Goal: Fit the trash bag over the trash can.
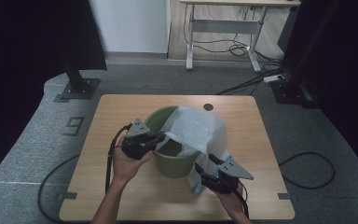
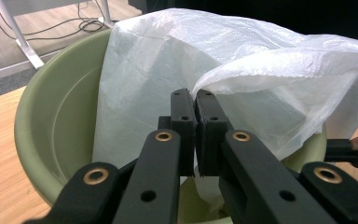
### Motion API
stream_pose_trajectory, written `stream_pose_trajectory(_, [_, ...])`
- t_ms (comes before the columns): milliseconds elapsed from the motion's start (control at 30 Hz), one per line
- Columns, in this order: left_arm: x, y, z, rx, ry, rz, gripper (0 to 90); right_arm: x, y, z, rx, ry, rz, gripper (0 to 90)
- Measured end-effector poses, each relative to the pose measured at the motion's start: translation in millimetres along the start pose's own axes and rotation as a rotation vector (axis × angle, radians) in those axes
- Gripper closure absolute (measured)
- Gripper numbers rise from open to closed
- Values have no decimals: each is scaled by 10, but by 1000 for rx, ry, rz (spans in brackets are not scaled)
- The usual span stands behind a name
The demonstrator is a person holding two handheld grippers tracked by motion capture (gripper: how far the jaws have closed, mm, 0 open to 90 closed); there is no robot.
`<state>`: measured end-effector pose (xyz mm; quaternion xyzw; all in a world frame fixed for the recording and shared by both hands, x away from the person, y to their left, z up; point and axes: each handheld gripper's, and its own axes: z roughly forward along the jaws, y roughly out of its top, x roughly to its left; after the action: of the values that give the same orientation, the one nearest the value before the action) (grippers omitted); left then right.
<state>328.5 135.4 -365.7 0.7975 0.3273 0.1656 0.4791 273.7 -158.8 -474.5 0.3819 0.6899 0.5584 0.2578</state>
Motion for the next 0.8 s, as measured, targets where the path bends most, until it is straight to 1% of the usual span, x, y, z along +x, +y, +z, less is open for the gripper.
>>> stream_pose_trajectory(33, [-3,-1,-6,-1,-2,1,869,-6,-10,14,-1,5,3,391])
stream_pose_trajectory(100, [-7,-4,-11,0,-3,3,868,-10,-16,28,-6,12,-2,537])
stream_pose_trajectory(167, [-9,-7,-12,-2,-7,5,866,-26,2,37,-8,34,3,689])
stream_pose_trajectory(200, [-8,-8,-12,-1,-8,6,865,-35,22,33,-10,27,-4,753])
stream_pose_trajectory(300, [4,-14,-21,-1,-9,10,861,-82,83,-17,-30,-3,-26,868])
stream_pose_trajectory(333, [14,-16,-25,-2,-5,10,859,-106,114,-47,-38,-11,-32,882])
stream_pose_trajectory(400, [39,-21,-36,-6,1,6,852,-152,196,-117,-49,-10,-49,885])
stream_pose_trajectory(467, [67,-26,-46,-7,2,1,850,-181,311,-196,-67,-12,-71,886])
stream_pose_trajectory(633, [110,-35,-49,-1,8,1,846,-201,696,-360,-116,-20,-151,886])
stream_pose_trajectory(700, [126,-40,-43,7,14,0,836,-192,846,-385,-120,-16,-181,886])
stream_pose_trajectory(767, [134,-42,-39,17,16,-3,807,-170,968,-388,-127,-10,-205,886])
stream_pose_trajectory(800, [127,-40,-38,28,13,7,764,-154,1017,-383,-130,-6,-216,886])
